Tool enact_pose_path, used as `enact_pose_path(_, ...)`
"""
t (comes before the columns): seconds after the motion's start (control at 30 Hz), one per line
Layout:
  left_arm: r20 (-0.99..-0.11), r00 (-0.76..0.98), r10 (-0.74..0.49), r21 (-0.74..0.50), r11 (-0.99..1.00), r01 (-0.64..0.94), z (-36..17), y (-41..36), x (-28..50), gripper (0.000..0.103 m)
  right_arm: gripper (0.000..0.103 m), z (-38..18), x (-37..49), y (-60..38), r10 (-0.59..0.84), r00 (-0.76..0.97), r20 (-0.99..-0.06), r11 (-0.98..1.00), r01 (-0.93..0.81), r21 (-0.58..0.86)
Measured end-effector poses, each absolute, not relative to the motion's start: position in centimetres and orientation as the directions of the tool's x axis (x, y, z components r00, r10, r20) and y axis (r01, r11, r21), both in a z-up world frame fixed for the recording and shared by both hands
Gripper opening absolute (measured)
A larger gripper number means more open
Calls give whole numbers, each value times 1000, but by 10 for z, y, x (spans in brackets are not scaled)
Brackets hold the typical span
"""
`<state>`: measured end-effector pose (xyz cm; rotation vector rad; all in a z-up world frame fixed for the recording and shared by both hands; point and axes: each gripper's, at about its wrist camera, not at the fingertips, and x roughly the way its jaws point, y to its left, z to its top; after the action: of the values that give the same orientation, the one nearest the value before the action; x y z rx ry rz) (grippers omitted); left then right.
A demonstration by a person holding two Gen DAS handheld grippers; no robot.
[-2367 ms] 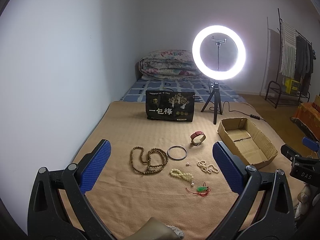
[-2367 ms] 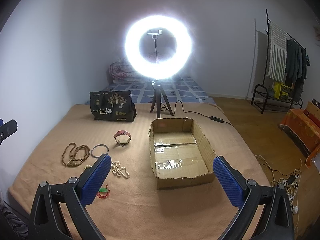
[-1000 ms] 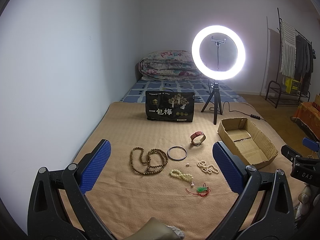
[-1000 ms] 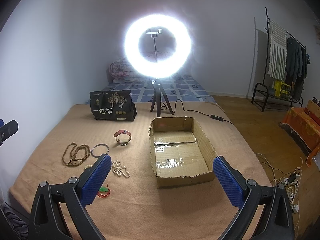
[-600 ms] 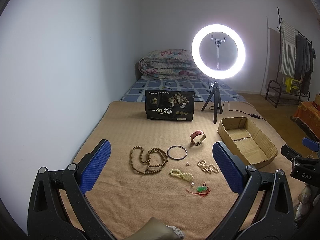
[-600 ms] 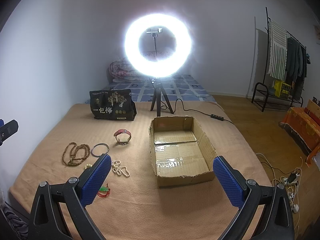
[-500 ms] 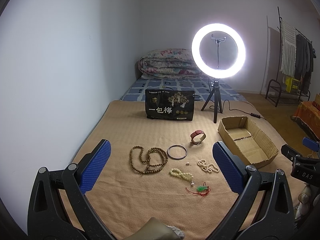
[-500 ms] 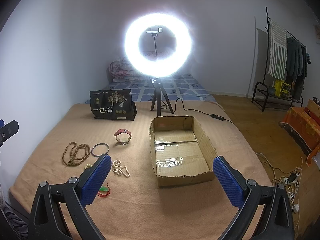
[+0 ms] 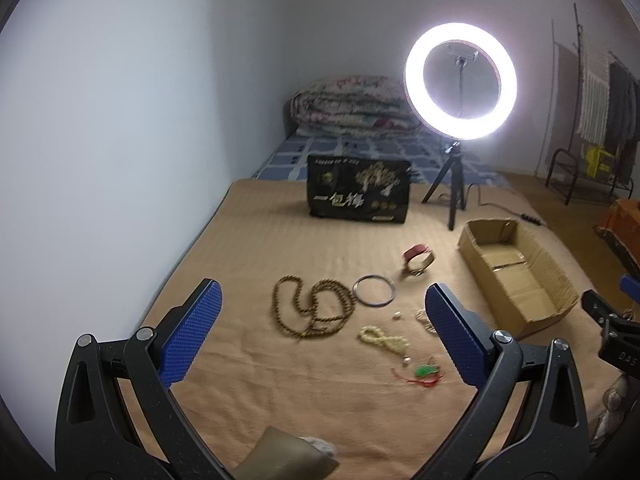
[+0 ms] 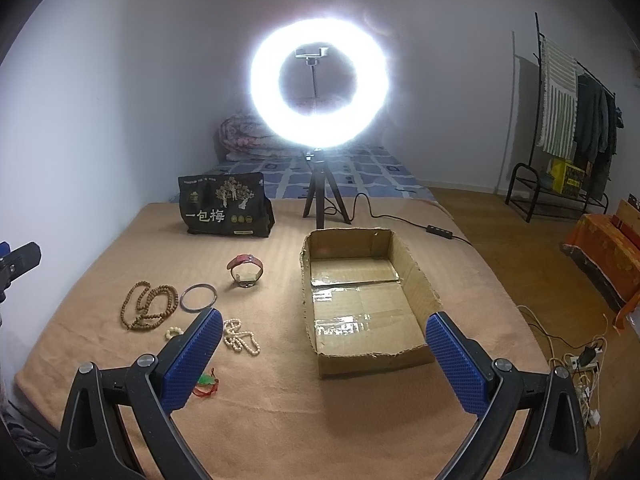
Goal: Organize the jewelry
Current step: 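Grasp the brown bead mala with the left tool while the right tool grasps the cream pearl necklace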
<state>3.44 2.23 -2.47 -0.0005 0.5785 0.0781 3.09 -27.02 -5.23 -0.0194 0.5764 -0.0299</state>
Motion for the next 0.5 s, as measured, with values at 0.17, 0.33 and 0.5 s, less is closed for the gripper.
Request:
enact_pose_path(0.17, -601, 791, 111, 7, 991, -134, -37, 50, 49, 103, 102, -65, 39, -262, -5, 822, -570, 999, -26, -46)
enact_pose_path(0.33, -669, 739, 74, -65, 985, -157, -49, 83, 70, 103, 99, -77, 53, -252, 83, 770, -632, 993, -114, -9)
enact_pose_path(0.5, -741, 671, -2, -121, 984, -131, -61, 98, 104, 103, 97, -80, 81, -237, 152, 717, -681, 979, -206, 2)
